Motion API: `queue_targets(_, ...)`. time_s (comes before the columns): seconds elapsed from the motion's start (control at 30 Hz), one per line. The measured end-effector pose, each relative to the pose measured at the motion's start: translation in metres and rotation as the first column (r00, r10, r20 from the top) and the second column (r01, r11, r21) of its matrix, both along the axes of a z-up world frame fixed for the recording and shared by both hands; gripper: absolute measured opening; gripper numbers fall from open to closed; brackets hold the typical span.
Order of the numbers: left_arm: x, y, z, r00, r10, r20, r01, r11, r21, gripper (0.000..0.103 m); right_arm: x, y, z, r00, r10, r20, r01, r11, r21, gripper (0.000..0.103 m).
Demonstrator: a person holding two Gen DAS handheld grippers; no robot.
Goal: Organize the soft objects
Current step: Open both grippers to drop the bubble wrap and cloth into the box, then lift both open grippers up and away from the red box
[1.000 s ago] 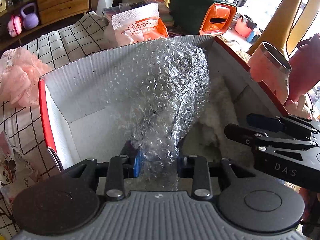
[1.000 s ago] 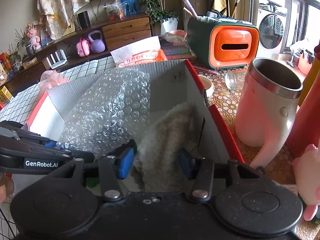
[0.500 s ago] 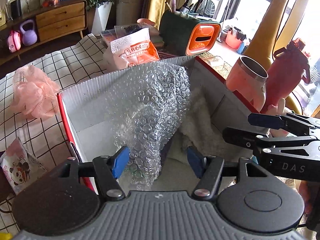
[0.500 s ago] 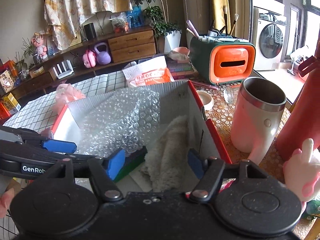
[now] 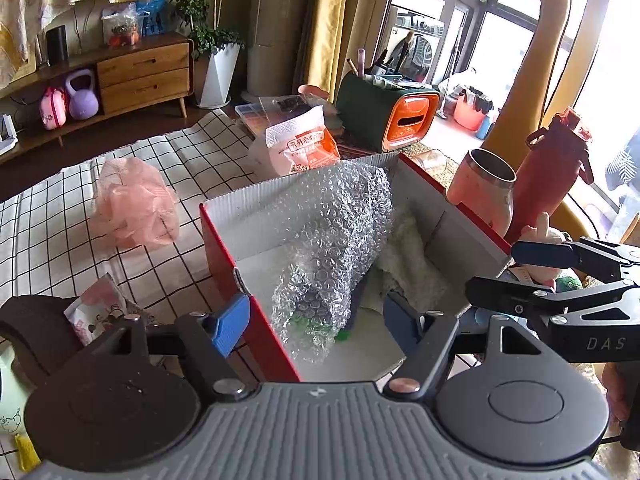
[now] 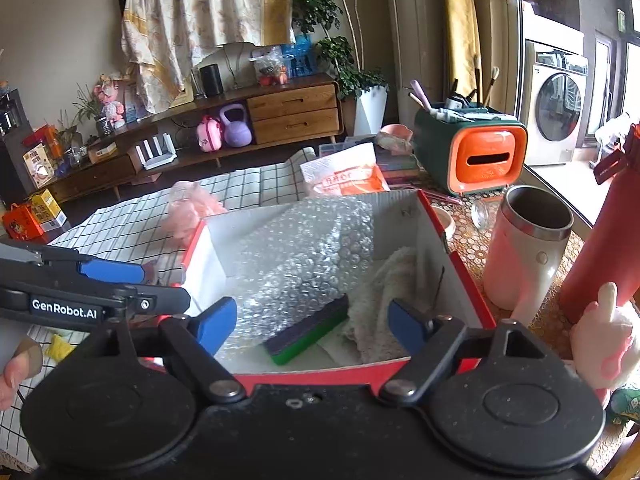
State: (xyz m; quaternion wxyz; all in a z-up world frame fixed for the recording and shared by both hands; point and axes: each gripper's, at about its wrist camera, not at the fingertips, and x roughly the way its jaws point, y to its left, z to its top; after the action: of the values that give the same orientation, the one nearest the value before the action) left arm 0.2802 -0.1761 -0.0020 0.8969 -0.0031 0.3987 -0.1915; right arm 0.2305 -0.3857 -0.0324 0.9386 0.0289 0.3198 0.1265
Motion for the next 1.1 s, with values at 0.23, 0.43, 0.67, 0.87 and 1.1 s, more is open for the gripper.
queue_targets(0.23, -0.027, 0.036, 0.012, 1.0, 0.019, 0.011, -0.019, 1.0, -0.018, 0.08, -0.02, 0.026, 0.015, 0.999, 0.034, 0.034, -0.033, 0.999, -0.008, 0.094)
queue_targets(0.43, -0.05, 0.068, 0.021, 0.999, 0.033, 0.017, -0.033, 0.999, -0.04, 0.084, -0.036, 0.058, 0.026, 0.994, 0.095, 0.061, -0.093, 0.995, -0.025, 0.102)
queue_targets(0.67, -0.075, 0.116, 0.03, 0.998, 0.058, 0.025, -0.056, 0.996, -0.067, 0.095, -0.05, 0.095, 0.029, 0.983, 0.169, 0.068, -0.167, 0.986, -0.027, 0.102)
queue_targets(0.87, -0.094, 0.162, 0.032, 0.996, 0.089, 0.027, -0.086, 0.992, -0.092, 0.101, -0.059, 0.124, 0.023, 0.974, 0.221, 0.054, -0.22, 0.975, -0.029, 0.102)
queue_targets(1.1, -0.113, 0.224, 0.026, 0.98, 0.197, 0.034, -0.194, 0.978, -0.081, 0.103, -0.067, 0.152, 0.002, 0.952, 0.305, -0.002, -0.305, 0.952, -0.042, 0.102)
